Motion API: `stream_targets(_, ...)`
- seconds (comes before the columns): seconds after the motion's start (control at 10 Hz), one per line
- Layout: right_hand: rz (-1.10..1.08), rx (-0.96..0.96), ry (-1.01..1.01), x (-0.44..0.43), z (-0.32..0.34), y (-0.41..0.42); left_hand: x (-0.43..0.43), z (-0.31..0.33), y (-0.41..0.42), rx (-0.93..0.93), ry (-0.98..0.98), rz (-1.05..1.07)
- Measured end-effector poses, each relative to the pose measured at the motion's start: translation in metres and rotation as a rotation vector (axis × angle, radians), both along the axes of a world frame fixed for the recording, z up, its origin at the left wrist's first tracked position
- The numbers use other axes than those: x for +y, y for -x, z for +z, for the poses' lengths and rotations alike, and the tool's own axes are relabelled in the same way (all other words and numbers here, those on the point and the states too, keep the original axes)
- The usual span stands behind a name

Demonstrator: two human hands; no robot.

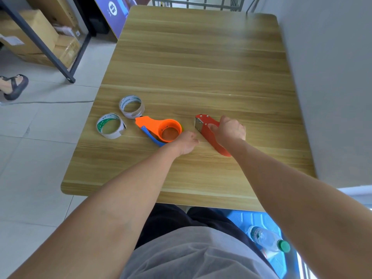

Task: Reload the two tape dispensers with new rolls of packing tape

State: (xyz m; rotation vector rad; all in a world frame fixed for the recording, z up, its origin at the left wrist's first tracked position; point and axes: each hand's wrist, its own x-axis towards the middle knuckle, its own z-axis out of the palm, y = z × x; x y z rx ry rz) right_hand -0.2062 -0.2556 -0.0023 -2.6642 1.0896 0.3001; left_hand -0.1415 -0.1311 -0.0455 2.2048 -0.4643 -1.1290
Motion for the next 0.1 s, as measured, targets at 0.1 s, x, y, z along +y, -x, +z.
stream_targets(0.1,0.009,-0.021,0.006,0.0016,0.0014,-0.002,0.0028,0.0013,0.0012,0.004,0.001,0.0)
